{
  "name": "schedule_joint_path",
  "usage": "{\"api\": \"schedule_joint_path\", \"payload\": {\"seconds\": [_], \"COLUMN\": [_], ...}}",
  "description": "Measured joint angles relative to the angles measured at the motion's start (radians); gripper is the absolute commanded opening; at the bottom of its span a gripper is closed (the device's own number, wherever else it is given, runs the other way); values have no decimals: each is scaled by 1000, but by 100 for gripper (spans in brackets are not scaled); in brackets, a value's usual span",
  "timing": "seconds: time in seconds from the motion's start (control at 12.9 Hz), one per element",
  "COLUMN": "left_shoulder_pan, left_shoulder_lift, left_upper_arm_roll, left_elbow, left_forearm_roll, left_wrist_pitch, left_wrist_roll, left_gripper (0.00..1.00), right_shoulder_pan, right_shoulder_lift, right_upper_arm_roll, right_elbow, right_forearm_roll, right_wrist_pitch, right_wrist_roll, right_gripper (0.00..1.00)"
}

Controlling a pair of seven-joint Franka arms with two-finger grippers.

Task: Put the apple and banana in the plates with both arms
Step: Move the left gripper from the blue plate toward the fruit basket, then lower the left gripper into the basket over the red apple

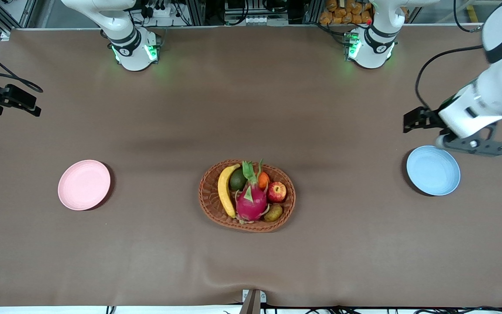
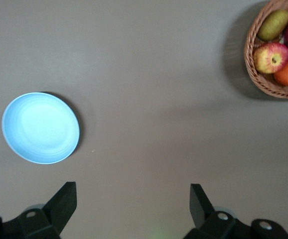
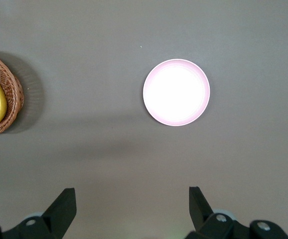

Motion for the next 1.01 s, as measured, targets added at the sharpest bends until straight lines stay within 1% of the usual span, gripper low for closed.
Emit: {"api": "schedule_joint_path", "payload": {"seconds": [0.23,0.54,0.93,1.01], "left_shoulder_pan": [-24,-47,-91,-101], "left_shoulder_lift": [71,166,288,309], "left_upper_arm_roll": [-30,-66,-161,-171], "left_elbow": [-1,4,5,5], "left_forearm_roll": [-4,-22,-36,-36], "left_wrist_pitch": [13,118,340,381], "left_wrist_roll": [1,5,118,132], "left_gripper": [100,100,100,100], "right_shoulder_pan": [0,0,40,45], "right_shoulder_lift": [1,3,43,55], "right_upper_arm_roll": [0,0,3,3], "right_elbow": [0,-4,-9,-9], "right_forearm_roll": [0,0,2,2], "right_wrist_pitch": [0,0,6,14], "right_wrist_roll": [0,0,6,8], "right_gripper": [100,100,100,100]}}
